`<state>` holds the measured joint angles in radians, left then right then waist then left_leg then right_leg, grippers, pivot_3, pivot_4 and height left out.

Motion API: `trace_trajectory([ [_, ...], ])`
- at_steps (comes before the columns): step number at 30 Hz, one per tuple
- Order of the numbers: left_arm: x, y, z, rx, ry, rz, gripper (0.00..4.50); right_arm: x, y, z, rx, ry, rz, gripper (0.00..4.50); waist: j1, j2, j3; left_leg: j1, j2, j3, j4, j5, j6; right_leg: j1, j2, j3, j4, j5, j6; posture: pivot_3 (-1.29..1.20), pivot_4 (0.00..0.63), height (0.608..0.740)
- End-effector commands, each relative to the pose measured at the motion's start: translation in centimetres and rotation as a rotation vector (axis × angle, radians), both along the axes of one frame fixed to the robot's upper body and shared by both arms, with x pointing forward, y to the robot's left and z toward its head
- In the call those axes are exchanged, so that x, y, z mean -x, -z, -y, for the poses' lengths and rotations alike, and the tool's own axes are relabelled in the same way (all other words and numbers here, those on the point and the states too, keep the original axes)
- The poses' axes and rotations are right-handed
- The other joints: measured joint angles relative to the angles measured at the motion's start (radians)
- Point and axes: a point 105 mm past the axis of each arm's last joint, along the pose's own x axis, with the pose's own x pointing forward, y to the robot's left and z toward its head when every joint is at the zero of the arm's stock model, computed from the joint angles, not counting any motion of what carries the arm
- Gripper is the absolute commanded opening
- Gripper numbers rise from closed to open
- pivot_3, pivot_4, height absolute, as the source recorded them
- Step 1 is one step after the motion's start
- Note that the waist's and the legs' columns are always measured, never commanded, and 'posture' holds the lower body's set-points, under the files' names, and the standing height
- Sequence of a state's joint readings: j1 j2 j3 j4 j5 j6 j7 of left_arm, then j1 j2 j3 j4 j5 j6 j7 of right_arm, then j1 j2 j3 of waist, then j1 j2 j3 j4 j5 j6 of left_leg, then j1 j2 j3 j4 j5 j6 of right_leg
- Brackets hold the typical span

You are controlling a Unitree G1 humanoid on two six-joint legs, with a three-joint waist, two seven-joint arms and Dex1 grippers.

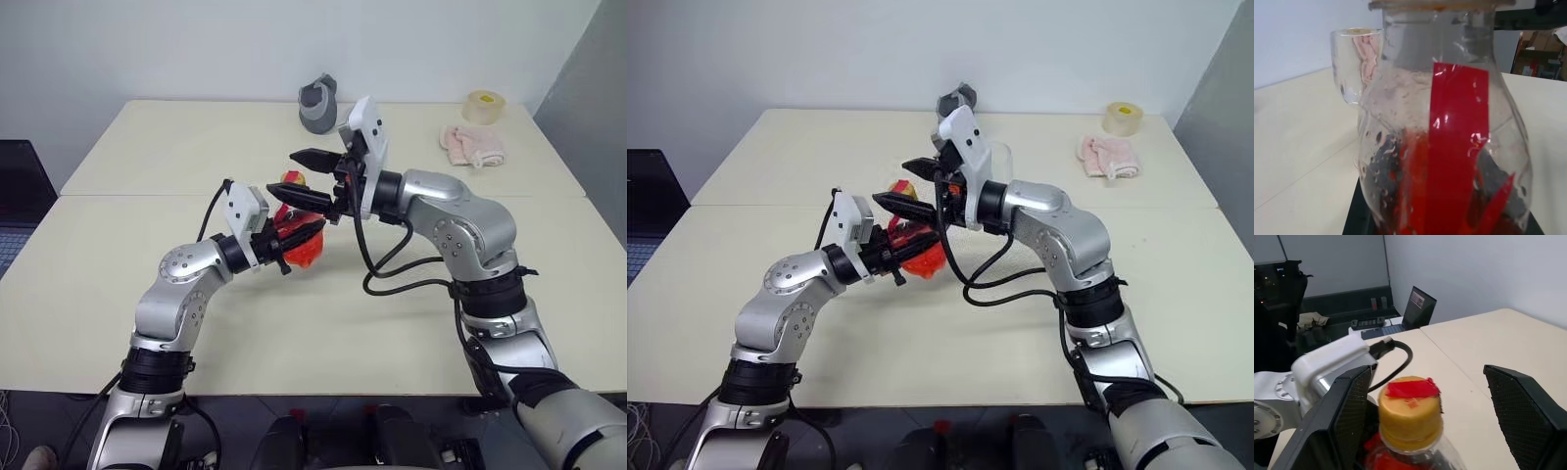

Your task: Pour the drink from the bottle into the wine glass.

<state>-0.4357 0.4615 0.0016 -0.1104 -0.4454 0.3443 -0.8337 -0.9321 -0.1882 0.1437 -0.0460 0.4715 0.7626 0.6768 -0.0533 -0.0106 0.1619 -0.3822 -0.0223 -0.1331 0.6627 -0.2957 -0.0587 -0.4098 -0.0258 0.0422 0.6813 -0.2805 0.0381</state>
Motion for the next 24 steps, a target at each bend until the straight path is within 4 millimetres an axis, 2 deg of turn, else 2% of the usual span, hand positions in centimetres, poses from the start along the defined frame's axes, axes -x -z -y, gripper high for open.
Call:
trace_trajectory([
  [1,0.9,-1.6,-0.2,0.012,0.001,0.059,1.04,-0.2,-1.9,0.7,-0.036,0.025,0.061,3.91,-0.002,0.0,0.0,0.0,0.0,0.0,0.0,0.0,0.0,0.0,0.0,0.0,0.0,0.0,0.0,0.0,0.15,0.74],
  [6,1.0,-1.5,-0.6,0.005,-0.014,0.053,1.04,-0.6,-1.5,2.2,-0.011,0.056,0.064,3.91,-0.002,0.0,0.0,0.0,0.0,0.0,0.0,0.0,0.0,0.0,0.0,0.0,0.0,0.0,0.0,0.0,0.15,0.74],
  [16,0.9,-1.9,-1.2,0.001,-0.037,0.057,1.04,-0.7,0.2,7.0,0.081,0.112,0.049,3.91,0.003,0.0,0.0,0.0,0.0,0.0,0.0,-0.001,0.001,0.001,0.0,0.0,-0.001,0.0,0.0,0.0,0.15,0.74],
  [19,0.9,-1.8,-1.1,0.002,-0.034,0.057,1.04,-0.3,-0.1,6.9,0.074,0.091,0.047,3.91,-0.004,0.0,0.0,0.0,0.0,0.001,0.0,-0.001,0.001,0.0,0.0,0.0,0.0,0.0,0.0,0.0,0.15,0.74],
  [24,0.6,-2.1,-0.8,0.005,-0.024,0.065,1.04,2.1,-1.4,4.5,0.012,-0.072,0.049,3.91,-0.003,0.0,0.0,0.0,0.001,0.0,0.0,-0.001,0.001,0.0,0.002,0.0,0.0,0.0,0.0,0.0,0.15,0.74],
])
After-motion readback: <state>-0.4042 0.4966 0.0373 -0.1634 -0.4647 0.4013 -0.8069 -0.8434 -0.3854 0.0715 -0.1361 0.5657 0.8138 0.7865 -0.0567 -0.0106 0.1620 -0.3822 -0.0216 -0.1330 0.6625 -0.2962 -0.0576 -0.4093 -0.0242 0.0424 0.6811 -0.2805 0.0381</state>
